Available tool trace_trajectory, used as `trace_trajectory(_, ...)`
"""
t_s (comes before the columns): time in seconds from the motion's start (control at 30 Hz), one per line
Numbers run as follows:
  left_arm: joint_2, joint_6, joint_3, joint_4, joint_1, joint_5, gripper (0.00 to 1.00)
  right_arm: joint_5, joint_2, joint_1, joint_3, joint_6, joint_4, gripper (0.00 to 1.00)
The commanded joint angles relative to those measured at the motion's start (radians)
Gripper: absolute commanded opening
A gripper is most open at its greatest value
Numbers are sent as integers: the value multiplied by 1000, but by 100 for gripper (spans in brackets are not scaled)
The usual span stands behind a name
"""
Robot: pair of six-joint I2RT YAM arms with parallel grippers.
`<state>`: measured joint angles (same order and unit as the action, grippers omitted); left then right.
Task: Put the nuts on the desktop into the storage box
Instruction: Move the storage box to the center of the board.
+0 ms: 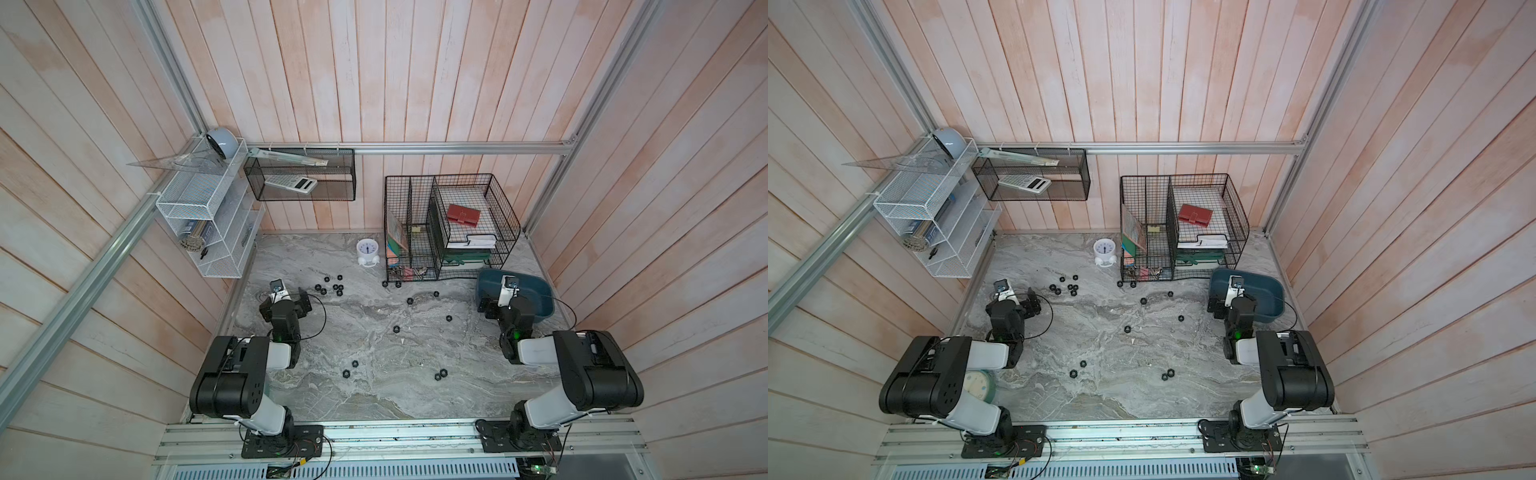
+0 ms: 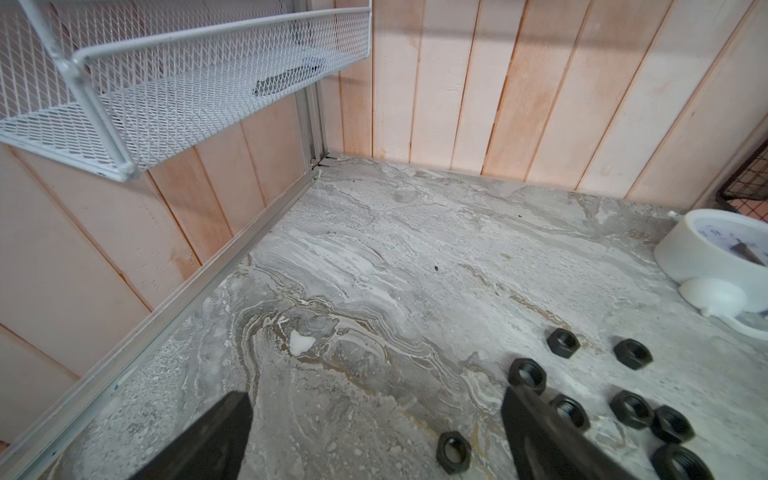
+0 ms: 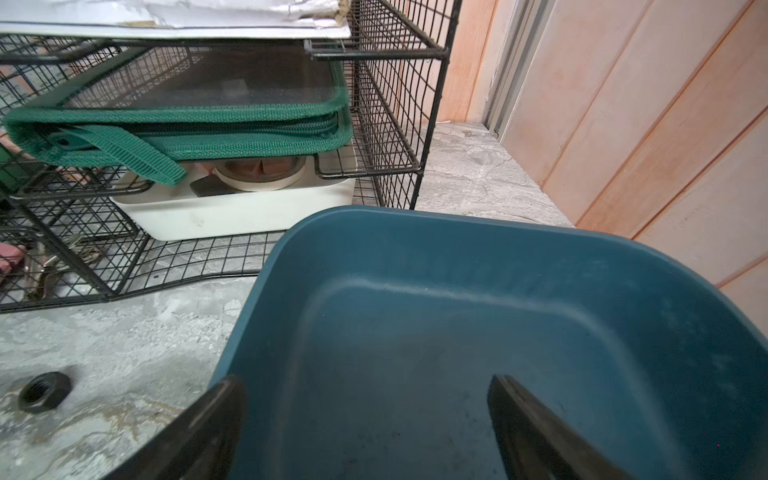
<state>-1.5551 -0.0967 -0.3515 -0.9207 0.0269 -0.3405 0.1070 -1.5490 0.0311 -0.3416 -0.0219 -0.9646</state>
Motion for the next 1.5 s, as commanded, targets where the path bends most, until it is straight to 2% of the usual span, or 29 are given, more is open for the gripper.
trace_trajectory(0.0,-6,17,-16,-17,2,17,100,14,-8,2,-17,-1,11,98)
trace_trajectory(0.7,-4,12,-17,-12,-2,26,100,5,-8,-9,-25,-10,25,98)
trace_trajectory(0.83,10,1,12,-61,-2,-13,100,43,4,-5,12,-21,-34,98)
trace_trajectory(0.93,76,-13,26,-19,-2,-48,100,77,71,7,60,-16,-71,98)
trace_trajectory(1.03,177,-27,-21,145,-4,-77,100,104,199,18,50,-14,62,98)
trace_trajectory(1.1,238,-42,-88,311,-7,-98,100,146,298,17,-12,-54,264,98)
trace_trajectory(1.2,303,-187,-185,506,-20,-137,100,203,395,15,-107,-198,492,98)
trace_trajectory(1.3,375,-402,-315,800,-28,-174,100,265,453,-4,-241,-446,809,98)
trace_trajectory(1.37,393,-403,-382,904,-33,-126,100,154,429,-57,-317,-509,941,98)
trace_trajectory(1.4,392,-417,-410,946,-35,-114,100,67,403,-79,-353,-506,984,98)
trace_trajectory(1.47,384,-434,-444,986,-42,-70,100,-19,346,-81,-414,-444,1052,98)
